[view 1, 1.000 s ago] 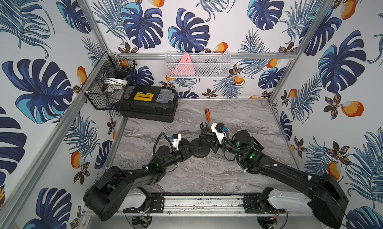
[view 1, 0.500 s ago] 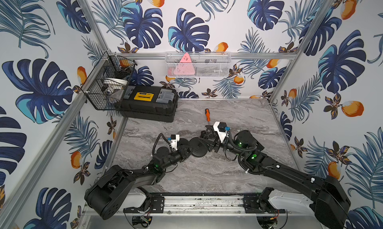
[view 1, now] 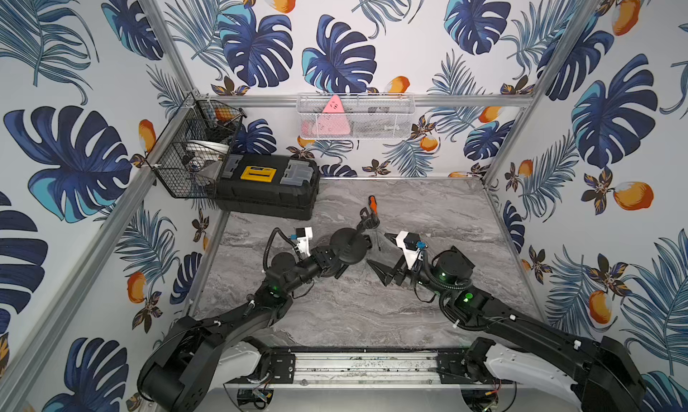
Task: Assemble a microphone stand
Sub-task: Place the microphone stand at the center of the board.
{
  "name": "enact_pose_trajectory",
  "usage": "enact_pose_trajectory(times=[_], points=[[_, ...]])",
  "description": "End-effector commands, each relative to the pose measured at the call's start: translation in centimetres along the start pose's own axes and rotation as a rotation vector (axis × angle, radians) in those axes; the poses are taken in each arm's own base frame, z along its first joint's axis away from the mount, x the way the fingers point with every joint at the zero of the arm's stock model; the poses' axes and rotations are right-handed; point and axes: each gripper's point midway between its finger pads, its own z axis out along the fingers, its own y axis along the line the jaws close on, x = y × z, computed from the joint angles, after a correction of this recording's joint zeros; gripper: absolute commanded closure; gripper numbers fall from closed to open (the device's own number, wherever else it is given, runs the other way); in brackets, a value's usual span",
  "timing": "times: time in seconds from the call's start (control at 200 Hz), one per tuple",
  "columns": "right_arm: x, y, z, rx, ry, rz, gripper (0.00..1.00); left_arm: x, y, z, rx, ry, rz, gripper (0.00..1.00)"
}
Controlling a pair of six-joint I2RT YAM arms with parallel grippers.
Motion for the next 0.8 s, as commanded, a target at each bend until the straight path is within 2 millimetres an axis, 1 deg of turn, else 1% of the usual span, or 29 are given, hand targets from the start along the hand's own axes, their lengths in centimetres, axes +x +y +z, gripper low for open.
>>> enact_pose_trajectory(times=[0.0, 0.085, 0.185, 0.31, 0.405, 0.545, 0.6, 0.711, 0.791], points=[[1.4, -0.4, -0.7, 0.025, 0.03, 0.045, 0.0, -2.4, -1.4, -0.1, -0.034, -0.043, 0.113, 1.0], [2.6, -0.4, -1.1, 0.029, 0.052, 0.056, 0.01, -4.9, -2.1, -0.4, -0.131, -0.085, 0.214, 1.0], [3.8, -0.3, -1.7, 0.031, 0.079, 0.063, 0.01, -8.2, -3.9, -0.7, -0.21, -0.135, 0.326, 1.0], [4.3, -0.3, -2.2, 0.031, 0.095, 0.059, 0.01, -11.9, -6.2, -1.0, -0.308, -0.167, 0.443, 1.0], [4.6, -0.3, -2.4, 0.034, 0.106, 0.053, 0.01, -14.1, -7.8, -1.5, -0.376, -0.205, 0.527, 1.0], [5.3, 0.1, -2.4, 0.012, 0.136, 0.045, 0.02, -15.9, -9.5, -2.1, -0.454, -0.24, 0.614, 1.0], [5.6, -0.2, -2.2, 0.026, 0.143, 0.058, 0.03, -16.4, -9.9, -2.5, -0.476, -0.257, 0.633, 1.0], [6.3, -0.5, -2.0, 0.041, 0.167, 0.078, 0.03, -16.7, -10.6, -3.0, -0.493, -0.275, 0.651, 1.0], [6.1, -0.7, -1.8, 0.053, 0.166, 0.091, 0.03, -16.7, -10.8, -2.9, -0.485, -0.27, 0.646, 1.0]])
